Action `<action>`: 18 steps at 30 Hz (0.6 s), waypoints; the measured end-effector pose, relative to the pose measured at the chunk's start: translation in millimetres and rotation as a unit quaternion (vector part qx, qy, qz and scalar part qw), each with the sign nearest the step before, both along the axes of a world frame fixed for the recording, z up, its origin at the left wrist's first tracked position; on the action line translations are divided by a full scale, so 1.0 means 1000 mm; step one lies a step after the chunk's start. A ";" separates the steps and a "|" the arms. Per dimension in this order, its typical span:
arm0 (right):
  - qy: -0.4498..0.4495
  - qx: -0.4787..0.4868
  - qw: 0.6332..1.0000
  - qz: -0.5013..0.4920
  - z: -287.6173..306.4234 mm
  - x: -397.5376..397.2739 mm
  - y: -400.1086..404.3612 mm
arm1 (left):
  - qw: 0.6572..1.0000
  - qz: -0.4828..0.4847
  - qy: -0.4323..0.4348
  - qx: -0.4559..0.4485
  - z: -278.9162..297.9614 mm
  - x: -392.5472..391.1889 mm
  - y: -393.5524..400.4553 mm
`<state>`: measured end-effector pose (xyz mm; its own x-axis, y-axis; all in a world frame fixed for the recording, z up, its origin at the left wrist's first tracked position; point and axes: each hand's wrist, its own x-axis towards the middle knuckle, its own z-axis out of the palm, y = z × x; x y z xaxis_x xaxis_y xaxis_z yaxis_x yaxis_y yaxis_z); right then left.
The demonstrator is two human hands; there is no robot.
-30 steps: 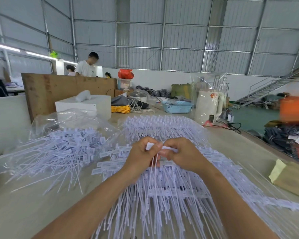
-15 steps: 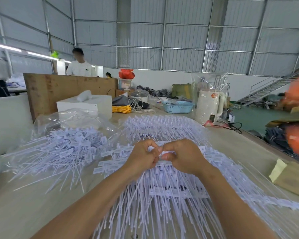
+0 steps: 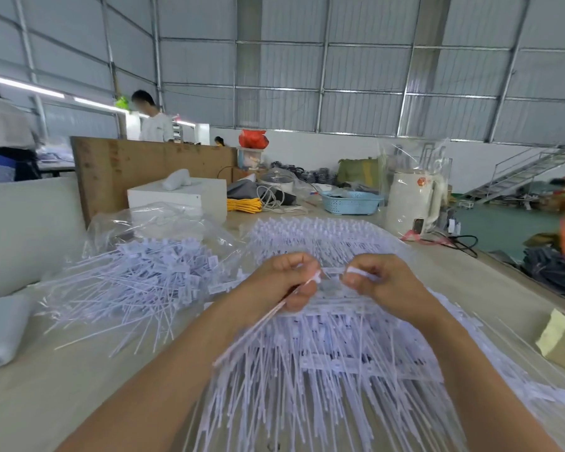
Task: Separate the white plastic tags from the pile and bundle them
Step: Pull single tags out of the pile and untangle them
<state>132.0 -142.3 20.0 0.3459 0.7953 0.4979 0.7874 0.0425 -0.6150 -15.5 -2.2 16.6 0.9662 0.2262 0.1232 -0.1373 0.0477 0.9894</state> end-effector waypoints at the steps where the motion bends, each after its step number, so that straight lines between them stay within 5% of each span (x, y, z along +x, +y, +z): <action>1: 0.004 0.017 1.000 -0.010 -0.002 0.001 0.002 | 0.999 0.041 0.002 -0.016 0.004 0.001 0.006; 4: -0.031 0.008 0.999 -0.009 -0.007 0.000 0.009 | 0.995 0.066 0.068 -0.037 0.020 -0.017 0.046; 8: -0.047 -0.006 0.999 -0.009 -0.008 -0.002 0.012 | 0.956 0.214 0.181 0.085 0.024 -0.058 0.119; 10: -0.048 0.001 0.999 -0.002 -0.007 -0.004 0.014 | 0.875 0.311 0.287 0.234 0.018 -0.070 0.147; 13: -0.049 0.007 0.999 0.012 -0.006 -0.009 0.016 | 0.703 0.326 0.397 0.491 0.002 -0.074 0.177; 18: -0.056 0.007 0.998 0.009 -0.007 -0.013 0.015 | 0.552 0.409 0.384 0.617 -0.016 -0.063 0.195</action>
<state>119.4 -127.2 13.5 0.2731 0.7932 0.5442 0.8499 0.0660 -0.5228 -78.3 192.6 0.9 0.4777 0.8272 0.2957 0.8689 -0.4945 -0.0205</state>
